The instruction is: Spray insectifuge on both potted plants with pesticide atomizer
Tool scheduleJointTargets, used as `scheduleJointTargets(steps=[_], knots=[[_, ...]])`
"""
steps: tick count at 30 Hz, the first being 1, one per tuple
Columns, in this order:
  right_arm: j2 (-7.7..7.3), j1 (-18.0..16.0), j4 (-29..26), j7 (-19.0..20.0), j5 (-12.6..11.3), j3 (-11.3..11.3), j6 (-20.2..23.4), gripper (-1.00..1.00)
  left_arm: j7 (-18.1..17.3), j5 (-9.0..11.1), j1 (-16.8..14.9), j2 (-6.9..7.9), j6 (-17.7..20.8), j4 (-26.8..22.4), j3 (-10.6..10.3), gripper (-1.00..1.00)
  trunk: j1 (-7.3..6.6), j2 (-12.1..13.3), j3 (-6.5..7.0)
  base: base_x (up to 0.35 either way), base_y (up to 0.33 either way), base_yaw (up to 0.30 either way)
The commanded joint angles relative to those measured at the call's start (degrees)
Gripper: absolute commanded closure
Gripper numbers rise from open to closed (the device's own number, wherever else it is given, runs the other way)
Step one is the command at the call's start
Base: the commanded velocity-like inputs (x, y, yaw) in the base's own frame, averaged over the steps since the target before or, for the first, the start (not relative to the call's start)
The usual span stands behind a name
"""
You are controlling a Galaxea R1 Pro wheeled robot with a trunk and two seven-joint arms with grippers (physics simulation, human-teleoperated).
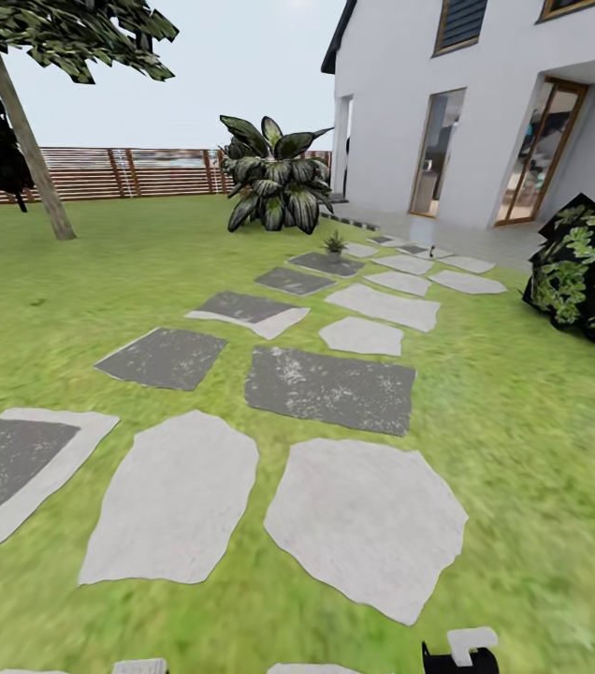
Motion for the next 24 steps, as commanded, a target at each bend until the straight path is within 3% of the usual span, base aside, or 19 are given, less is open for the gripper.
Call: scheduleJointTargets(steps=[1,15,24], knots=[[-0.01,0.04,0.03,-0.40,0.00,0.48,-0.08,-1.00,-0.29,0.12,-0.03,-0.01,-0.14,0.06,0.30,-1.00,0.02,-0.02,-0.05,0.317,0.131,0.000],[0.30,0.13,0.02,-0.40,-0.06,0.49,-0.04,-1.00,-0.29,0.12,-0.05,-0.01,-0.14,0.06,0.30,-1.00,0.02,-0.02,-0.05,0.321,0.122,-0.001],[0.34,0.12,0.02,-0.40,-0.07,0.48,-0.04,-1.00,-0.29,0.12,-0.05,-0.09,-0.16,0.06,0.30,-1.00,0.02,-0.02,-0.05,0.324,0.116,-0.195]])
